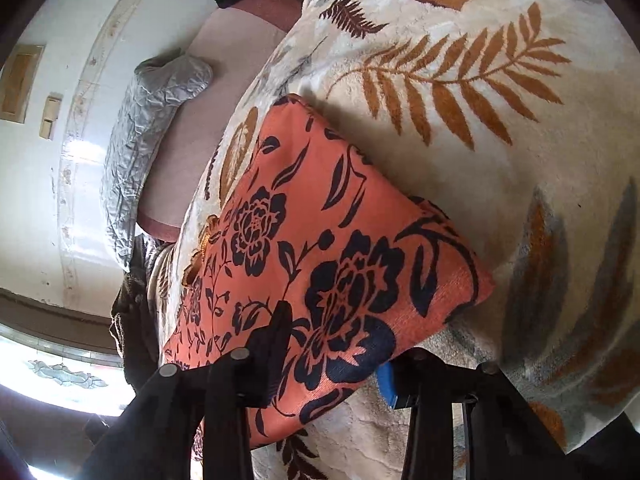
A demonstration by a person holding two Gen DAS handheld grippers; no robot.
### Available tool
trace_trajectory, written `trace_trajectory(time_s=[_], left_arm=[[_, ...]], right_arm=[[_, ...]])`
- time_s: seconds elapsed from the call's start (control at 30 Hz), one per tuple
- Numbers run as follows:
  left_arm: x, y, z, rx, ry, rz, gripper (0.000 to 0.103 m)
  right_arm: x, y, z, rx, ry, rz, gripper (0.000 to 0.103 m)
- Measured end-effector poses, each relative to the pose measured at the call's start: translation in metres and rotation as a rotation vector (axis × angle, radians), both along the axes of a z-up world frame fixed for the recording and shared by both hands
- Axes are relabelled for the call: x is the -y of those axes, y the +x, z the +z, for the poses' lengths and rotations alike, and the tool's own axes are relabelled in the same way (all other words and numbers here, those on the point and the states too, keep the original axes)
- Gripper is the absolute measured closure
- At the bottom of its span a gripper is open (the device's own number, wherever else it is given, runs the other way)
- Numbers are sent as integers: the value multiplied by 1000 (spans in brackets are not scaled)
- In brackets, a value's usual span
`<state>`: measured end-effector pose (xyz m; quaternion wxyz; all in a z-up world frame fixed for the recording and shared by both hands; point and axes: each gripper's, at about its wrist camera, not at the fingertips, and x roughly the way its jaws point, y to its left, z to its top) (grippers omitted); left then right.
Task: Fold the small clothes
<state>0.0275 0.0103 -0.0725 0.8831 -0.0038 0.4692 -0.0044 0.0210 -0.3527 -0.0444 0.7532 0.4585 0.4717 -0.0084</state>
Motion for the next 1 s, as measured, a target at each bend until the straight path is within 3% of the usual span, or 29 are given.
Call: trace_trajectory(time_s=[0.03, 0.07, 0.17, 0.2, 0.27, 0.3, 0.47, 0.57, 0.6, 0.67, 0.7, 0.73, 0.9, 1.0], left_arm=[[0, 0, 0, 3, -4, 0, 39], [1, 1, -1, 3, -1, 0, 39], [5, 7, -12, -22, 23, -4, 38], [8, 8, -15, -15, 41, -9, 35], [12, 9, -15, -7, 75, -17, 35], [11, 8, -12, -11, 68, -14, 35], [9, 4, 0, 26, 36, -8, 35], [10, 10, -14, -28, 32, -13, 35], [12, 9, -15, -12, 41, -16, 34], [12, 8, -15, -7, 43, -16, 34], [11, 8, -15, -9, 35, -14, 34], [10, 8, -15, -11, 29, -13, 34], [7, 7, -8, -19, 6, -8, 34], [5, -2, 2, 26, -3, -4, 34]], right_arm=[[3, -2, -1, 8, 17, -6, 41], [4, -3, -1, 27, 34, -12, 36], [3, -2, 0, 27, 10, 5, 35], [1, 0, 0, 23, 0, 15, 37], [-2, 4, 3, -10, -66, 39, 70], [-3, 5, 5, -24, -94, 46, 80], [-5, 3, 19, 7, -123, 33, 76], [-4, 4, 9, -11, -85, 26, 53], [-3, 4, 7, -17, -85, 22, 51], [-5, 5, 6, -16, -103, 37, 56], [-7, 7, 8, -27, -143, 57, 79], [-9, 9, 9, -35, -172, 72, 85], [-20, 12, 25, -20, -257, 94, 87], [-16, 14, 20, -36, -232, 82, 83]])
